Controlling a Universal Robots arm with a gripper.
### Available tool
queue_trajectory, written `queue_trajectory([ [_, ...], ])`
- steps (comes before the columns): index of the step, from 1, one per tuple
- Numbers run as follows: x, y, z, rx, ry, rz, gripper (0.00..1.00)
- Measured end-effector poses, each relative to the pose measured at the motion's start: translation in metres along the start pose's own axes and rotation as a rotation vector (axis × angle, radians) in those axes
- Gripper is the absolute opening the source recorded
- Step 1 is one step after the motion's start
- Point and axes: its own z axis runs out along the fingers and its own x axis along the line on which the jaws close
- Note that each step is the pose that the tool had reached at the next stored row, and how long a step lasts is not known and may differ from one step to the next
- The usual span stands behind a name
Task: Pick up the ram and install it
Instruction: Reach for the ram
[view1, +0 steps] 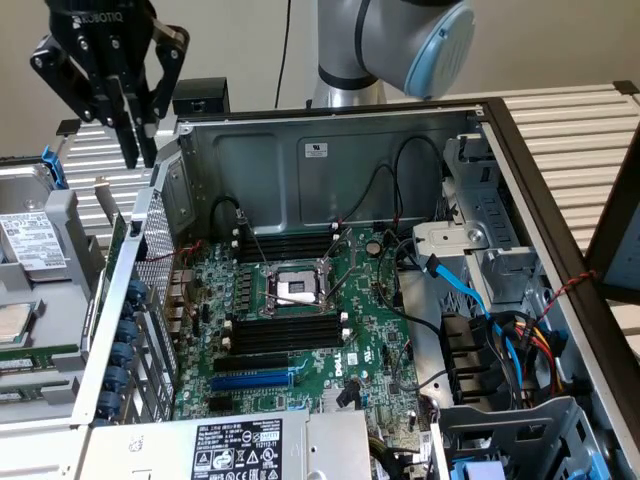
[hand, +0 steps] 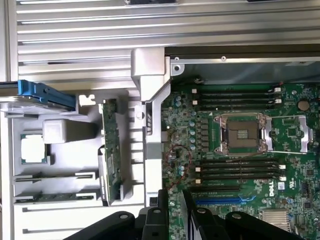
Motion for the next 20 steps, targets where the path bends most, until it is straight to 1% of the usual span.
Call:
queue_trajectory([
  [20, 0.091, -0.0052, 0.0043, -0.0002, 0.0002, 0.0, 0.25],
])
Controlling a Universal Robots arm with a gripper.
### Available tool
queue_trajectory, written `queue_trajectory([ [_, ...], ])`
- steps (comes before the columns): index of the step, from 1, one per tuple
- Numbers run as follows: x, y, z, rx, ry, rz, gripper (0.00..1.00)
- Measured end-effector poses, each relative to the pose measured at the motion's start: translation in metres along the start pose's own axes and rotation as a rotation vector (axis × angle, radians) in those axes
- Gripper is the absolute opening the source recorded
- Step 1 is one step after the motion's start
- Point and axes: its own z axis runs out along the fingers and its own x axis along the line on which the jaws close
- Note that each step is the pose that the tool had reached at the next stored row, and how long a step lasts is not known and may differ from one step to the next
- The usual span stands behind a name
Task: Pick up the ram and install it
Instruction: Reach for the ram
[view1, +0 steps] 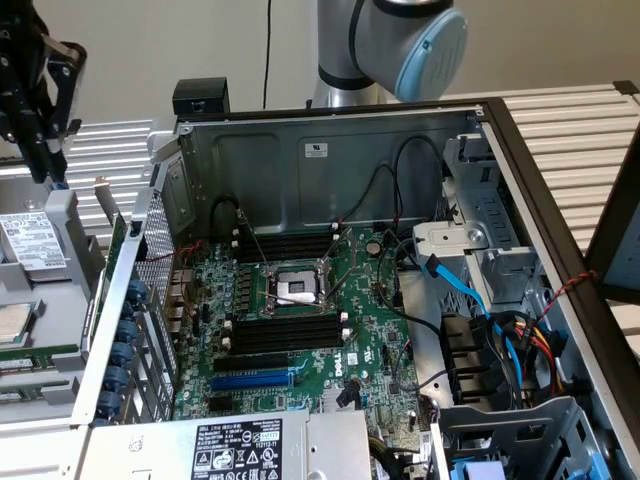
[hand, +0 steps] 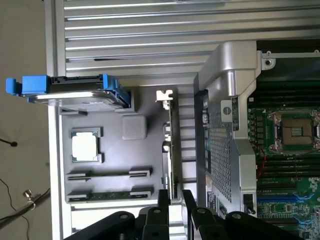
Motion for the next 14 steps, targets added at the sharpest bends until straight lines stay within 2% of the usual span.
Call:
queue_trajectory([
  [14, 0.064, -0.0047, 0.0032, -0.003, 0.0002, 0.0, 0.25],
])
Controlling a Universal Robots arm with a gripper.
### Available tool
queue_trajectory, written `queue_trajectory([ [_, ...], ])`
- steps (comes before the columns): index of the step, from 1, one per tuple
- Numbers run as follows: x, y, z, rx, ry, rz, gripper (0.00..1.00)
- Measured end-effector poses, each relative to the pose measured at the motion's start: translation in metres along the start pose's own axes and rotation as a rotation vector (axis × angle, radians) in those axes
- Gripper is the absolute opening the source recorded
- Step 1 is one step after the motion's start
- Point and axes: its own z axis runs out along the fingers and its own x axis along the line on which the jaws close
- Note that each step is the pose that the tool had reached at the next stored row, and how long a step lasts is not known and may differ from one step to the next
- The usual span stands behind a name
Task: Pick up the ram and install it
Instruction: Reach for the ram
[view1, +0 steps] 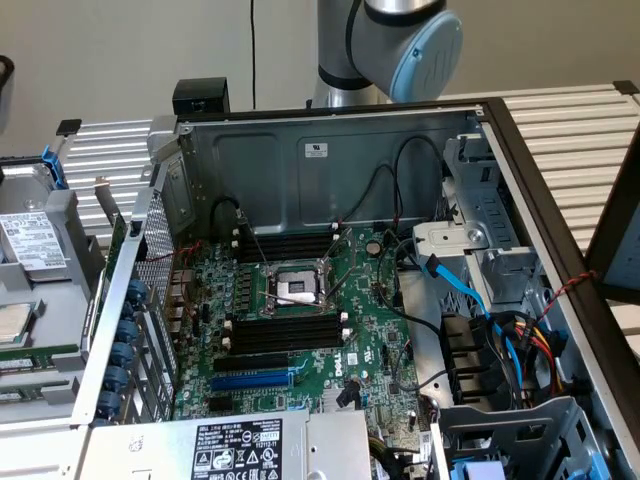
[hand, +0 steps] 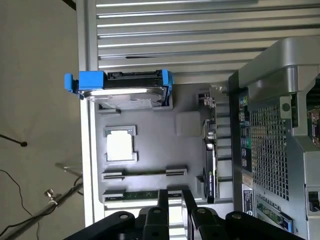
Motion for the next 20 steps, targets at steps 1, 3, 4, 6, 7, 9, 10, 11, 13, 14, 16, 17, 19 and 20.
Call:
queue_trajectory([
  [1, 0.004, -0.0003, 0.0002, -0.0002, 0.0, 0.0, 0.25],
  [3, 0.014, -0.001, 0.0006, -0.0007, 0.0001, 0.0, 0.25],
  [4, 0.018, -0.0013, 0.0007, -0.0009, 0.0001, 0.0, 0.25],
  [6, 0.027, -0.002, 0.0011, -0.0015, 0.0001, 0.0, 0.25],
  [7, 0.032, -0.0023, 0.0012, -0.0019, 0.0001, 0.0, 0.25],
  [9, 0.041, -0.003, 0.0014, -0.0025, 0.0003, 0.0, 0.25],
  [10, 0.046, -0.0033, 0.0016, -0.0028, 0.0001, 0.0, 0.25],
  [11, 0.05, -0.0036, 0.0017, -0.0031, 0.0002, 0.0, 0.25],
  [13, 0.054, -0.0039, 0.0017, -0.0036, 0.0001, 0.0, 0.25],
  [14, 0.054, -0.0039, 0.0016, -0.0036, 0.0002, 0.0, 0.25],
  [16, 0.054, -0.0039, 0.0016, -0.0035, 0.0002, 0.0, 0.25],
  [17, 0.054, -0.0039, 0.0016, -0.0035, 0.0003, 0.0, 0.25],
  [19, 0.054, -0.0039, 0.0016, -0.0035, 0.0003, -0.001, 0.25],
  [20, 0.054, -0.0039, 0.0016, -0.0036, 0.0005, -0.004, 0.25],
])
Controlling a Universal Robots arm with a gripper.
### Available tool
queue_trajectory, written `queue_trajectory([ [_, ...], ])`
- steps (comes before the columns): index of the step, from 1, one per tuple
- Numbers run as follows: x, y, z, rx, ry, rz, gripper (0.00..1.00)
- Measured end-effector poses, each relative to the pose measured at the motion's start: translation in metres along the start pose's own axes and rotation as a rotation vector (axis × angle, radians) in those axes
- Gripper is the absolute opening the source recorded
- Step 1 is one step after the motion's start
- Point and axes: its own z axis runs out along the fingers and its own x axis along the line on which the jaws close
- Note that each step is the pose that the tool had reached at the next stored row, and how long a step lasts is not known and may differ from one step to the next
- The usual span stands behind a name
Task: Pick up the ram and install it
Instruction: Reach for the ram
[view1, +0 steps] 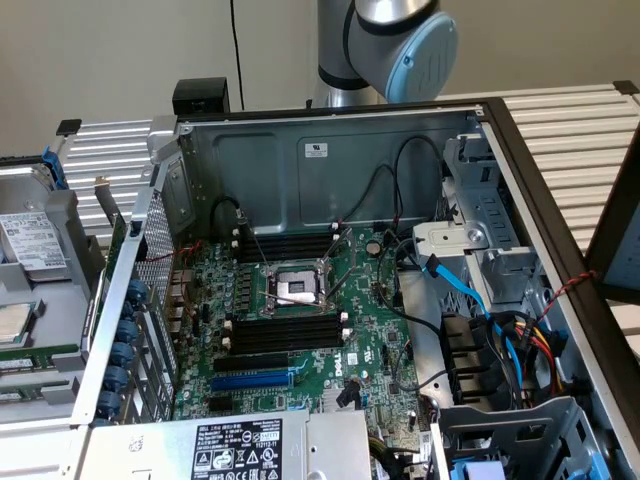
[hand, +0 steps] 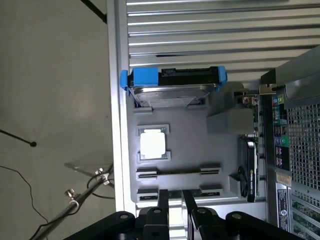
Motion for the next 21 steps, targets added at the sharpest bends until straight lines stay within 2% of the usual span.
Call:
queue_trajectory([
  [2, 0.0, 0.0, 0.0, -0.0003, -0.0001, -0.016, 0.25],
  [8, 0.0, 0.0, 0.0001, -0.0026, 0.0033, -0.125, 0.25],
  [21, 0.0, 0.0, 0.0002, -0.0074, 0.0155, -0.36, 0.25],
])
